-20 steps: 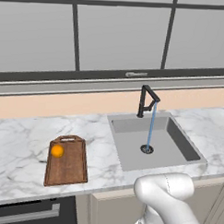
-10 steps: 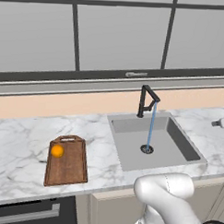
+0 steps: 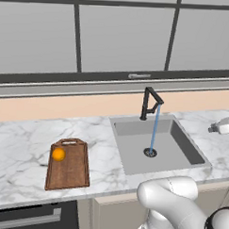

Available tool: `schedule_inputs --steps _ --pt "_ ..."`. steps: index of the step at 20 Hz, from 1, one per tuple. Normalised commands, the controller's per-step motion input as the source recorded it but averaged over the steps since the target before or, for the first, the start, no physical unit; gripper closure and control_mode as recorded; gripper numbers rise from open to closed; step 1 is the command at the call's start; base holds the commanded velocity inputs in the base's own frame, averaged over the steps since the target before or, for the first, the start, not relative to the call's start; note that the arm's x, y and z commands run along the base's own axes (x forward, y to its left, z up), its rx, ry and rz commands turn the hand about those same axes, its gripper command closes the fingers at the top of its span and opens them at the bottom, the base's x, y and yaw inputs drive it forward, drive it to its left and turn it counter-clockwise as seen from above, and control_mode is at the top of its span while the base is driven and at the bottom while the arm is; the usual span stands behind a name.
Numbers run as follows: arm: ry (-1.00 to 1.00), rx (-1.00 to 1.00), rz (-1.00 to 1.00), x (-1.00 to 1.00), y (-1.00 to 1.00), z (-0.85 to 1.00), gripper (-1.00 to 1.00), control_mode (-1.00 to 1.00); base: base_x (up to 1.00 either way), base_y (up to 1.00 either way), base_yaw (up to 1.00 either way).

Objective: Pick the orange from the sink and place it on the cutting board to airdry. Then turn off the sink faucet.

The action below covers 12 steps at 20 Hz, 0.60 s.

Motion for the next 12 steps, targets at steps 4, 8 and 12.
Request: schedule_inputs --steps 4,8,12 --pt "-0.14 0.07 0.30 0.18 0.00 -0.18 -1.00 -1.00 0.00 0.00 0.00" --pt "-0.11 0.12 0.16 0.07 -0.06 0.00 -1.00 -1.00 0.00 0.00 0.00" --pt "-0.03 0.21 0.09 0.17 -0.05 0.01 -1.00 -1.00 0.00 0.00 0.00"
